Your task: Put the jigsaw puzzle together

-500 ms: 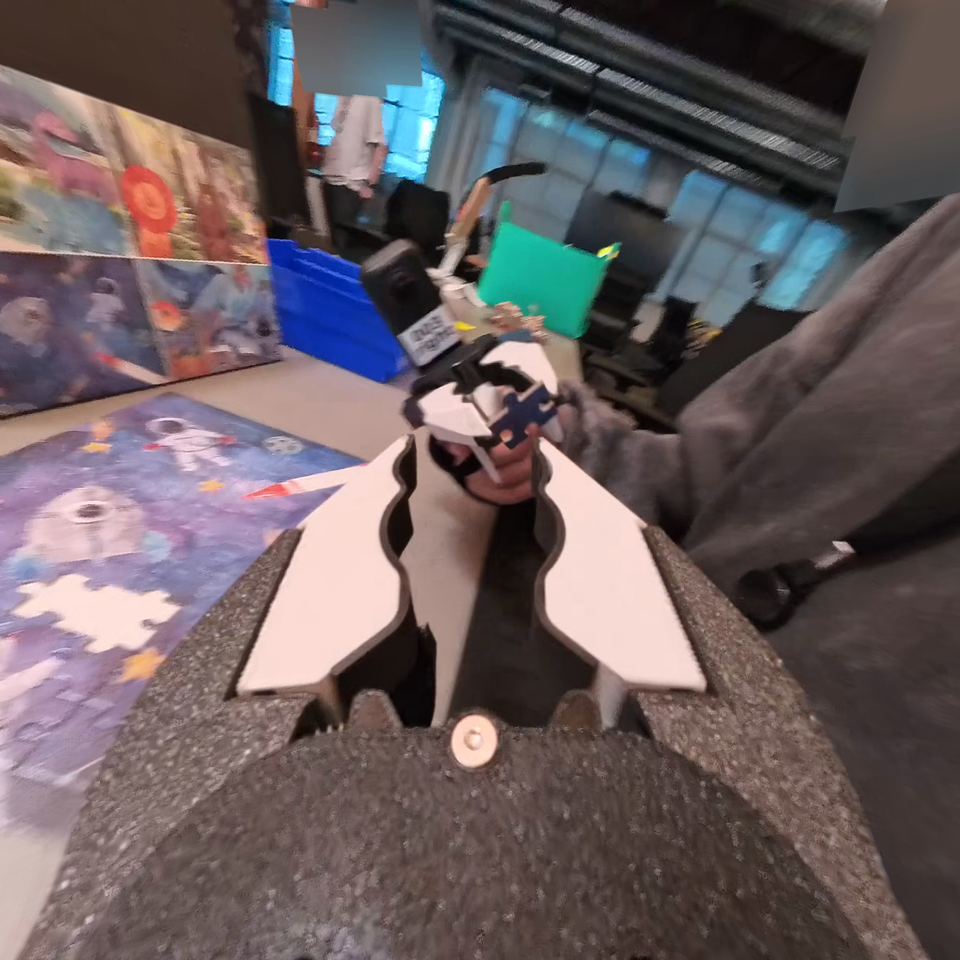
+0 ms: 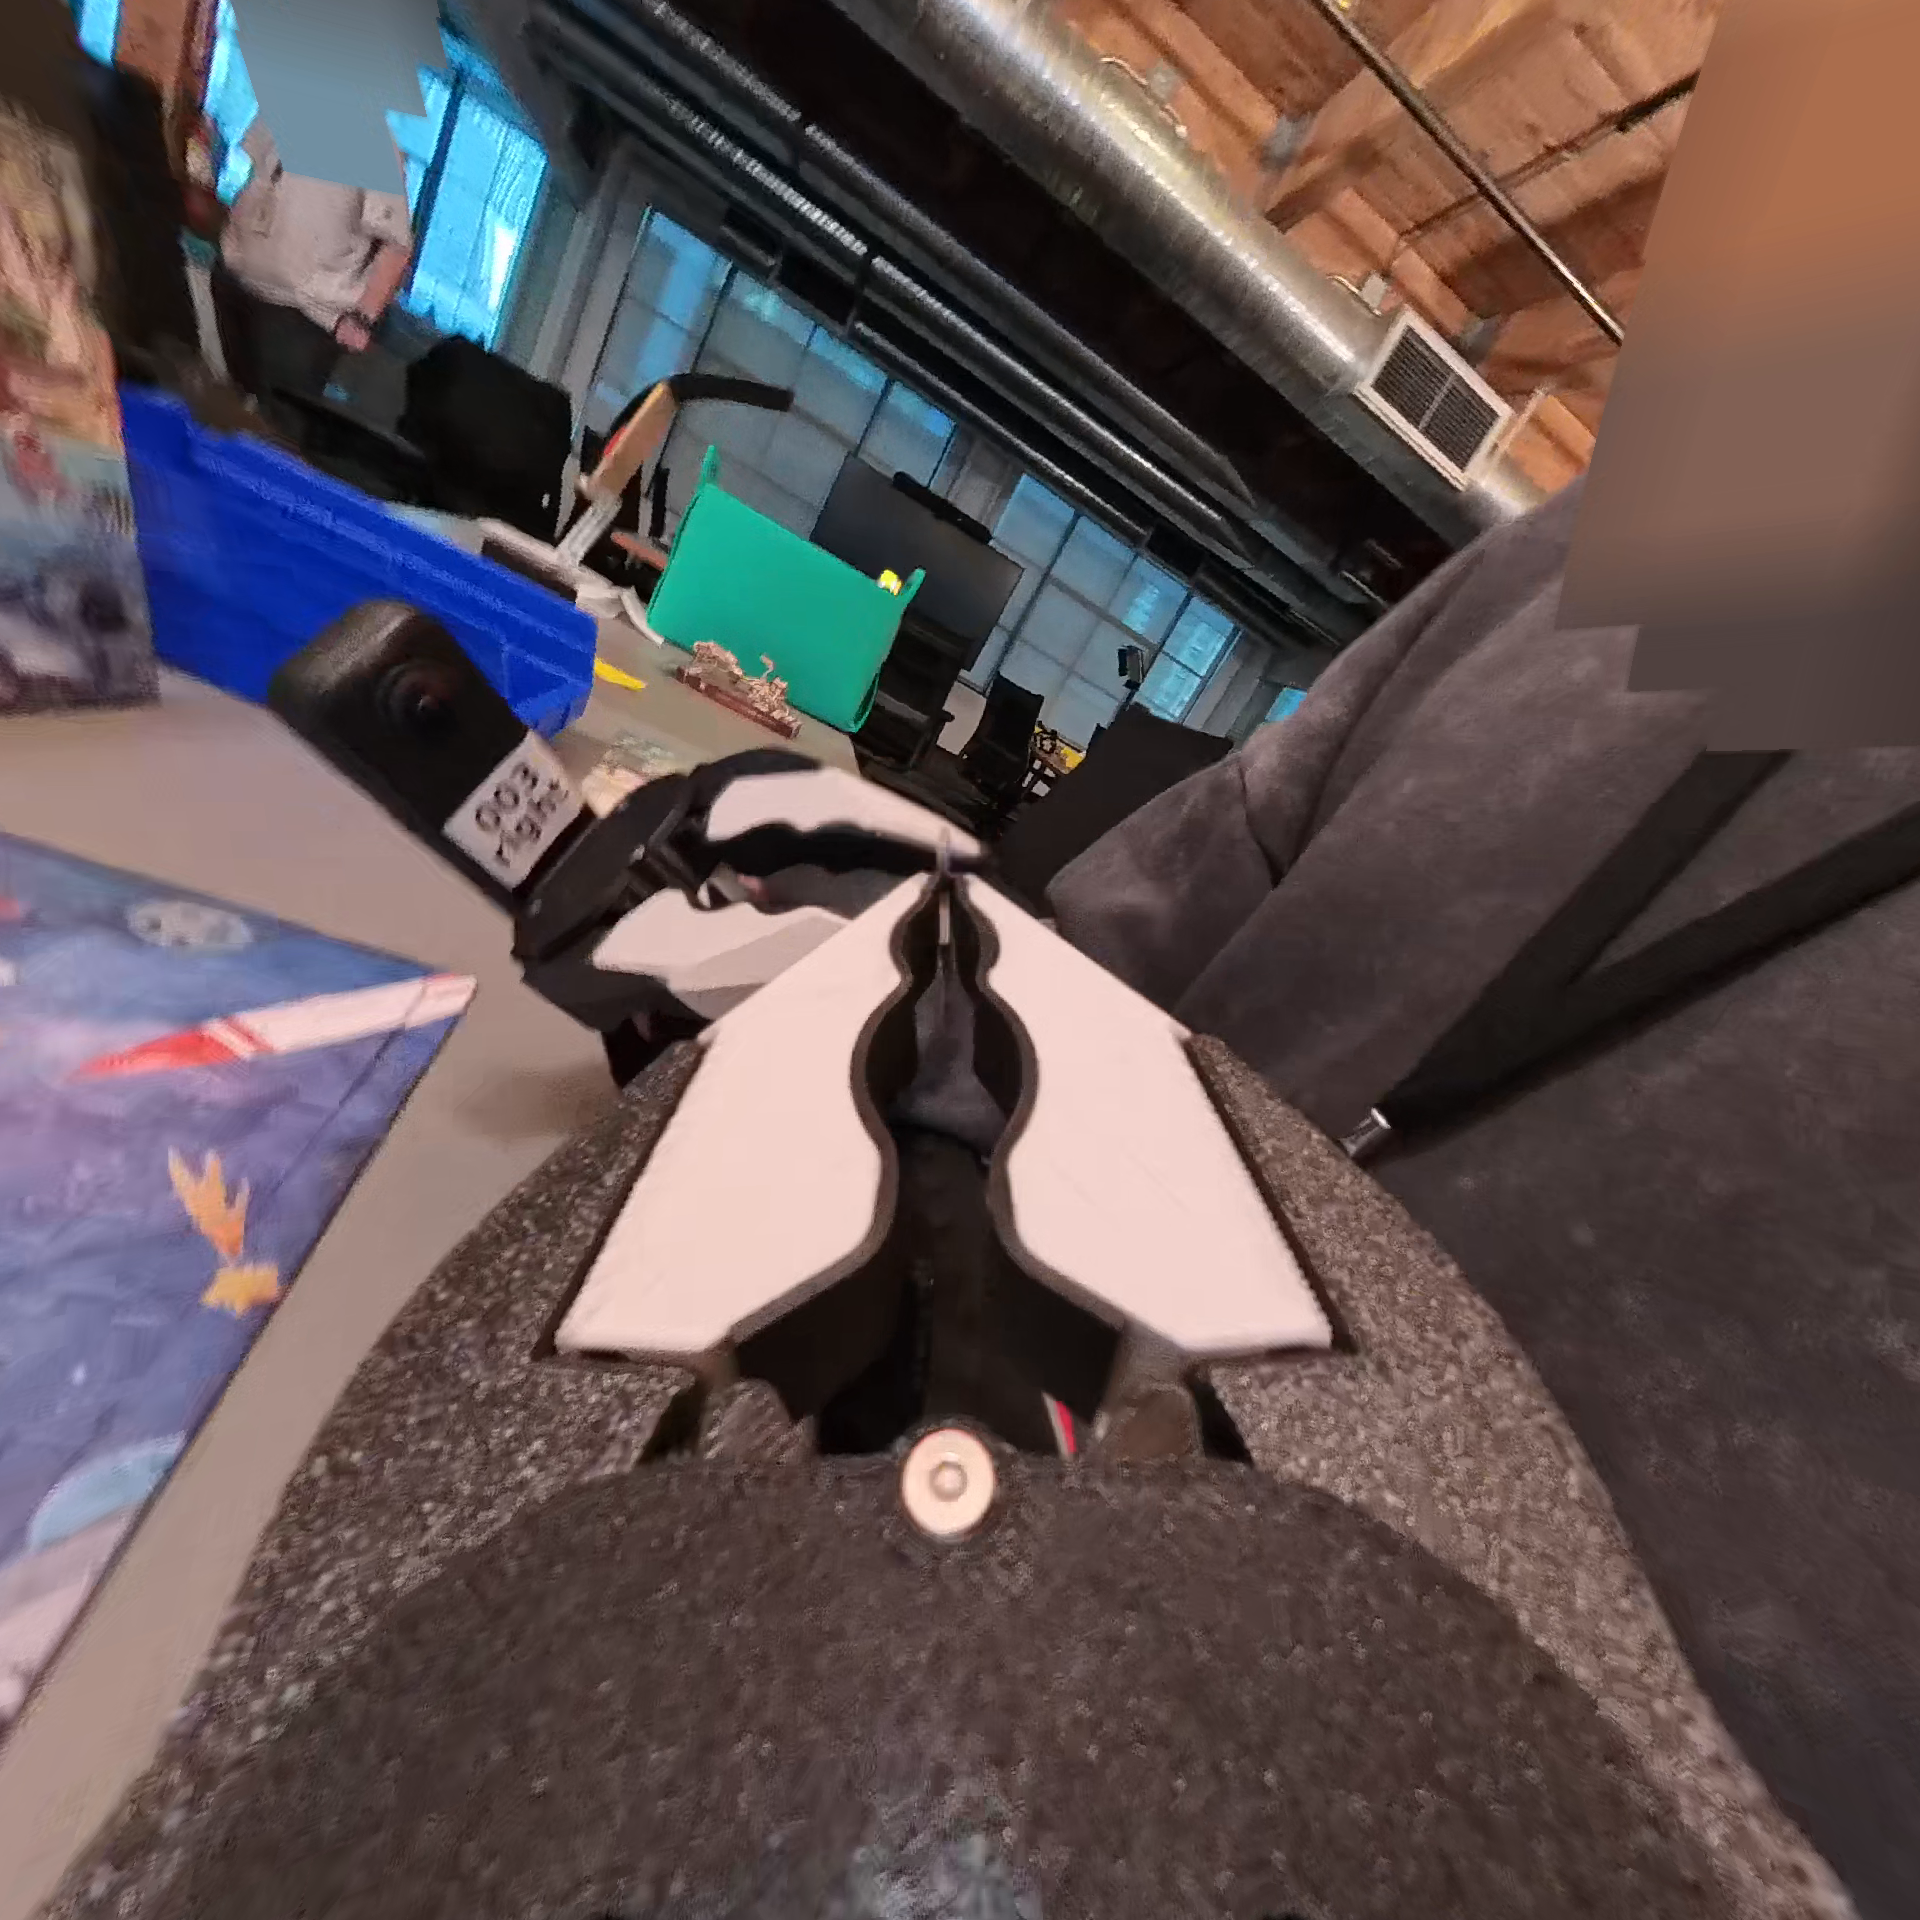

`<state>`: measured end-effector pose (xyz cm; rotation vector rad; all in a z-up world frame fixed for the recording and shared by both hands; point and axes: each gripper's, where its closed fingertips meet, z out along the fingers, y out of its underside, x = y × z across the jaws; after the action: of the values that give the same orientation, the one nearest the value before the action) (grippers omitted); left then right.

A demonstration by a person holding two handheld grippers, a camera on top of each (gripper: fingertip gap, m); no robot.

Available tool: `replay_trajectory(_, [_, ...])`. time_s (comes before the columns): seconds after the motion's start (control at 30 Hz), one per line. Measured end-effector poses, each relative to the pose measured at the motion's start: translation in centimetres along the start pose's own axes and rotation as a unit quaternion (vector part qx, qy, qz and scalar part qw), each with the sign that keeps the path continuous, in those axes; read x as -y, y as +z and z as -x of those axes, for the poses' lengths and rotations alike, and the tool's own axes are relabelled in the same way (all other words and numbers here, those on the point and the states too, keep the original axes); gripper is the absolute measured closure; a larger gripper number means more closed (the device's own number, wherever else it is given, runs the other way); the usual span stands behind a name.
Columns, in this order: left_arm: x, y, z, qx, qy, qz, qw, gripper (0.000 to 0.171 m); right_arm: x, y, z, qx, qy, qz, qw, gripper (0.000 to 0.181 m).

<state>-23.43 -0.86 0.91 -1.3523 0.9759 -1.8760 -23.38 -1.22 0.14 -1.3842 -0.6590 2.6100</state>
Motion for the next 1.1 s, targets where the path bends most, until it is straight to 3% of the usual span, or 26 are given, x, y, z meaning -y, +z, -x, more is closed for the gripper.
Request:
replay_trajectory(0.13, [-0.8, -1.4, 3.6, 0.069, -0.113, 0.008, 0.991, 0.17, 2.2, -2.5, -1.9, -0.128, -0.053, -0.018, 0.99, 0.155])
replay_trajectory(0.2, [-1.0, -2.5, 5.5, 0.106, -0.161, -0.001, 0.981, 0.17, 3.7, -4.2, -3.4, -0.241, -0.102, -0.001, 0.965, 0.158])
replay_trajectory(0.3, [-2.0, -4.6, 8.7, 0.183, -0.205, 0.022, 0.961, 0.171, 6.5, -7.6, -6.1, -0.424, -0.143, 0.043, 0.893, 0.156])
replay_trajectory(0.4, [-3.2, -7.3, 12.7, 0.287, -0.208, 0.097, 0.93, 0.17, 9.0, -11.2, -9.1, -0.563, -0.193, 0.121, 0.794, 0.159])
replay_trajectory(0.5, [-3.5, -8.6, 15.6, 0.322, -0.21, 0.176, 0.906, 0.17, 11.2, -14.2, -12.4, -0.653, -0.218, 0.164, 0.706, 0.161])
replay_trajectory(0.57, [-3.3, -9.0, 17.5, 0.332, -0.203, 0.207, 0.898, 0.17, 12.0, -15.1, -13.8, -0.68, -0.239, 0.146, 0.678, 0.164])
replay_trajectory(0.7, [-2.7, -7.7, 18.8, 0.277, -0.235, 0.228, 0.903, 0.17, 10.2, -13.9, -14.7, -0.641, -0.25, 0.103, 0.719, 0.181])
replay_trajectory(0.8, [-2.5, -7.3, 19.6, 0.26, -0.244, 0.237, 0.904, 0.17, 9.9, -15.1, -14.7, -0.653, -0.266, 0.115, 0.7, 0.181])
replay_trajectory(0.87, [-2.1, -7.1, 20.0, 0.25, -0.253, 0.227, 0.907, 0.17, 10.1, -15.1, -14.7, -0.647, -0.268, 0.117, 0.704, 0.181])
replay_trajectory(1.03, [-2.1, -7.2, 20.9, 0.244, -0.266, 0.211, 0.909, 0.17, 9.4, -13.5, -14.9, -0.597, -0.234, 0.091, 0.762, 0.178])
replay_trajectory(1.1, [-2.6, -7.4, 21.7, 0.248, -0.27, 0.219, 0.904, 0.171, 9.2, -13.3, -14.9, -0.596, -0.233, 0.098, 0.762, 0.177])
